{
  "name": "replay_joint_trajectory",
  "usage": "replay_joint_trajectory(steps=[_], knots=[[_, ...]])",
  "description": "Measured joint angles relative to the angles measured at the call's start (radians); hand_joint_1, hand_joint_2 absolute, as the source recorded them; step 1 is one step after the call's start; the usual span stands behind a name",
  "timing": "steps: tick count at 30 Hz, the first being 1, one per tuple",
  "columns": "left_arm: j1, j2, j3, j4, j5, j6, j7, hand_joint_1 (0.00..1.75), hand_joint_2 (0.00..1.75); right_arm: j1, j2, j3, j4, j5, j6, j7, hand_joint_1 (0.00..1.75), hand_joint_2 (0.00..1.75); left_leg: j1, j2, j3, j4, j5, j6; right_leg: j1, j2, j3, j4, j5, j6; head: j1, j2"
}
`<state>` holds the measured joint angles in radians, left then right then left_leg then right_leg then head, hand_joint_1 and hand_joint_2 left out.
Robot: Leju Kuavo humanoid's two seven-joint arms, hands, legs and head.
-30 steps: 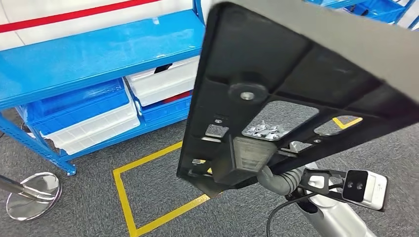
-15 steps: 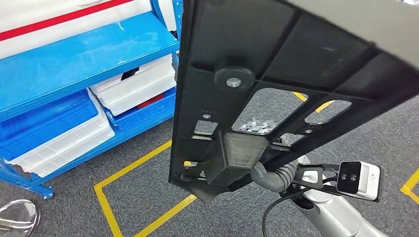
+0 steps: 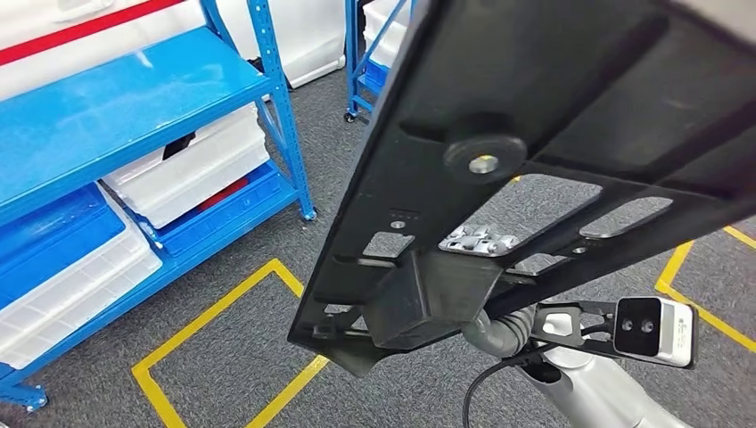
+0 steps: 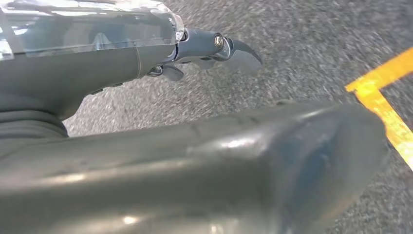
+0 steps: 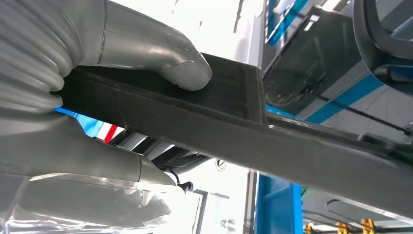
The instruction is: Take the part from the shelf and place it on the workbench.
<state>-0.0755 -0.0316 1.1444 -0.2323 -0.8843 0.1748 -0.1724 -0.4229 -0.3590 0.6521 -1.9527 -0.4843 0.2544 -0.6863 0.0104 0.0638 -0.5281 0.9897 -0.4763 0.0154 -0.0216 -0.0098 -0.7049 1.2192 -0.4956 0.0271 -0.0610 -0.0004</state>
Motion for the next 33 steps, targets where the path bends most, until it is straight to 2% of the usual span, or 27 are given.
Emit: replay_joint_trajectory(steps=[2,3,4,6,7,9,10,11,12,13,14,15,17,19,20,21,22,23,24,25,26,27,28,29,30,31,33], knots=[[-0.002,0.003,0.000,0.000,0.004,0.004,0.008,0.00,0.00,0.007,0.000,-0.003,-0.007,0.012,0.004,0.001,1.59,1.75,-0.004,0.020,0.003,0.007,-0.009,-0.009,0.005,-0.049,0.069,-0.128,0.040,-0.008,0.000,0.000],[-0.002,0.005,0.001,0.000,0.008,0.007,0.012,0.00,0.00,0.010,0.000,-0.004,-0.012,0.015,0.007,0.001,1.59,1.75,-0.007,0.030,0.004,0.011,-0.013,-0.014,0.010,-0.067,0.088,-0.167,0.047,-0.015,0.000,0.000],[-0.002,0.007,0.002,0.000,0.013,0.011,0.017,0.00,0.00,0.014,0.000,-0.005,-0.014,0.016,0.010,0.001,1.59,1.75,-0.010,0.041,0.005,0.013,-0.016,-0.019,0.015,-0.073,0.094,-0.182,0.044,-0.022,0.000,0.000],[-0.004,0.011,0.004,0.000,0.023,0.019,0.024,0.00,0.00,0.021,0.000,-0.006,-0.017,0.015,0.018,0.001,1.59,1.75,-0.011,0.061,0.008,0.012,-0.021,-0.029,0.017,-0.050,0.091,-0.185,0.047,-0.036,0.000,0.000],[-0.006,0.013,0.006,0.000,0.028,0.023,0.026,0.00,0.00,0.022,-0.001,-0.006,-0.016,0.011,0.024,0.001,1.59,1.75,-0.009,0.049,0.008,0.018,-0.030,-0.036,0.015,-0.038,0.090,-0.188,0.050,-0.042,0.000,0.000],[-0.008,0.015,0.013,0.000,0.037,0.032,0.030,0.00,0.00,0.020,-0.003,-0.005,-0.015,-0.003,0.039,0.003,1.59,1.75,-0.002,-0.006,-0.016,0.084,-0.077,-0.045,0.011,-0.017,0.090,-0.193,0.055,-0.053,0.000,0.000],[-0.006,0.016,0.018,0.000,0.042,0.036,0.033,0.00,0.00,0.018,-0.003,-0.004,-0.013,-0.011,0.046,0.006,1.59,1.75,-0.001,-0.036,-0.043,0.146,-0.111,-0.048,0.010,-0.006,0.089,-0.193,0.056,-0.057,0.000,0.000],[-0.004,0.017,0.023,0.000,0.044,0.040,0.035,0.00,0.00,0.017,-0.003,-0.003,-0.010,-0.017,0.053,0.010,1.59,1.75,0.000,-0.050,-0.074,0.215,-0.143,-0.050,0.010,0.006,0.089,-0.193,0.056,-0.059,0.000,0.000],[-0.001,0.018,0.028,0.000,0.046,0.044,0.039,0.00,0.00,0.016,-0.003,-0.002,-0.006,-0.020,0.061,0.014,1.59,1.75,0.000,-0.055,-0.101,0.270,-0.160,-0.052,0.010,0.020,0.089,-0.193,0.057,-0.060,0.000,0.000],[0.002,0.018,0.031,0.000,0.047,0.047,0.042,0.00,0.00,0.017,-0.003,-0.002,-0.003,-0.021,0.070,0.019,1.59,1.75,0.000,-0.056,-0.115,0.295,-0.158,-0.052,0.010,0.033,0.089,-0.192,0.057,-0.060,0.000,0.000],[0.004,0.019,0.033,0.000,0.046,0.049,0.044,0.00,0.00,0.018,-0.003,-0.003,0.000,-0.022,0.078,0.023,1.59,1.75,0.001,-0.058,-0.111,0.282,-0.137,-0.052,0.010,0.046,0.089,-0.191,0.058,-0.059,0.000,0.000],[0.005,0.021,0.034,0.000,0.044,0.049,0.043,0.00,0.00,0.020,-0.003,-0.006,0.002,-0.021,0.087,0.025,1.59,1.75,0.002,-0.064,-0.092,0.231,-0.100,-0.051,0.010,0.059,0.090,-0.190,0.058,-0.058,0.000,0.000],[0.006,0.028,0.035,0.000,0.039,0.045,0.038,0.00,0.00,0.026,-0.003,-0.016,0.002,-0.019,0.100,0.027,1.59,1.75,0.008,-0.111,-0.037,0.099,-0.035,-0.046,0.010,0.081,0.088,-0.186,0.059,-0.052,0.000,0.000],[0.008,0.037,0.035,-0.001,0.037,0.040,0.033,0.00,0.00,0.033,-0.003,-0.027,0.001,-0.017,0.106,0.027,1.59,1.75,0.009,-0.151,-0.010,0.032,-0.017,-0.037,0.009,0.103,0.080,-0.184,0.064,-0.040,0.000,0.000],[0.008,0.041,0.035,-0.002,0.037,0.038,0.032,0.00,0.00,0.037,-0.003,-0.031,0.000,-0.017,0.107,0.027,1.59,1.75,0.007,-0.151,-0.008,0.027,-0.019,-0.032,0.007,0.114,0.075,-0.185,0.069,-0.031,0.000,0.000],[0.007,0.044,0.035,-0.002,0.037,0.037,0.031,0.00,0.00,0.041,-0.003,-0.035,0.000,-0.016,0.109,0.028,1.59,1.75,0.007,-0.140,-0.007,0.023,-0.016,-0.025,0.005,0.124,0.072,-0.187,0.073,-0.023,0.000,0.000],[0.006,0.045,0.035,-0.003,0.037,0.035,0.028,0.00,0.00,0.045,-0.003,-0.040,-0.001,-0.014,0.111,0.028,1.59,1.75,0.007,-0.128,-0.006,0.018,-0.011,-0.017,0.005,0.119,0.068,-0.185,0.072,-0.018,0.000,0.000],[0.005,0.046,0.036,-0.004,0.037,0.033,0.023,0.00,0.00,0.049,-0.003,-0.045,-0.004,-0.012,0.113,0.029,1.59,1.75,0.008,-0.116,-0.005,0.013,-0.007,-0.009,0.007,0.101,0.060,-0.171,0.061,-0.014,0.000,0.000],[0.004,0.047,0.036,-0.004,0.039,0.030,0.017,0.00,0.00,0.053,-0.002,-0.050,-0.008,-0.008,0.117,0.030,1.59,1.75,0.009,-0.102,-0.005,0.008,-0.002,-0.001,0.008,0.074,0.044,-0.136,0.038,-0.011,0.000,0.000],[0.005,0.047,0.037,-0.005,0.041,0.027,0.011,0.00,0.00,0.058,-0.001,-0.054,-0.012,-0.003,0.121,0.033,1.59,1.75,0.006,-0.088,-0.005,0.007,-0.001,0.003,0.008,0.044,0.020,-0.081,0.004,-0.010,0.000,0.000],[0.006,0.047,0.038,-0.005,0.044,0.025,0.006,0.00,0.00,0.064,0.001,-0.058,-0.016,0.001,0.125,0.035,1.59,1.75,0.004,-0.075,-0.006,0.007,0.000,0.006,0.008,0.026,-0.009,-0.014,-0.031,-0.008,0.000,0.000],[0.006,0.047,0.042,-0.005,0.046,0.023,0.004,0.00,0.00,0.071,0.002,-0.060,-0.018,0.005,0.131,0.038,1.59,1.75,0.002,-0.062,-0.007,0.007,-0.001,0.006,0.007,0.019,-0.035,0.048,-0.057,-0.007,0.000,0.000],[0.006,0.047,0.045,-0.005,0.048,0.021,0.003,0.00,0.00,0.077,0.003,-0.063,-0.019,0.008,0.136,0.043,1.59,1.75,0.000,-0.048,-0.008,0.007,-0.001,0.006,0.006,0.015,-0.048,0.086,-0.067,-0.006,0.000,0.000],[0.006,0.047,0.048,-0.005,0.047,0.020,0.003,0.00,0.00,0.081,0.003,-0.066,-0.020,0.010,0.139,0.047,1.59,1.75,0.000,-0.036,-0.008,0.008,-0.001,0.006,0.006,0.013,-0.048,0.094,-0.063,-0.006,0.000,0.000],[0.005,0.047,0.050,-0.005,0.047,0.019,0.004,0.00,0.00,0.083,0.003,-0.068,-0.020,0.012,0.141,0.052,1.59,1.75,-0.001,-0.026,-0.008,0.008,-0.002,0.006,0.006,0.011,-0.035,0.078,-0.049,-0.006,0.000,0.000],[0.005,0.047,0.051,-0.005,0.045,0.017,0.005,0.00,0.00,0.084,0.003,-0.070,-0.020,0.014,0.143,0.058,1.59,1.75,-0.002,-0.016,-0.007,0.008,-0.003,0.005,0.006,0.006,-0.008,0.032,-0.025,-0.008,0.000,0.000],[0.002,0.046,0.051,-0.005,0.037,0.014,0.010,0.00,0.00,0.084,0.003,-0.074,-0.020,0.022,0.142,0.066,1.59,1.75,-0.004,-0.001,-0.004,0.008,-0.006,0.001,0.012,-0.035,0.065,-0.093,0.016,-0.016,0.000,0.000]])
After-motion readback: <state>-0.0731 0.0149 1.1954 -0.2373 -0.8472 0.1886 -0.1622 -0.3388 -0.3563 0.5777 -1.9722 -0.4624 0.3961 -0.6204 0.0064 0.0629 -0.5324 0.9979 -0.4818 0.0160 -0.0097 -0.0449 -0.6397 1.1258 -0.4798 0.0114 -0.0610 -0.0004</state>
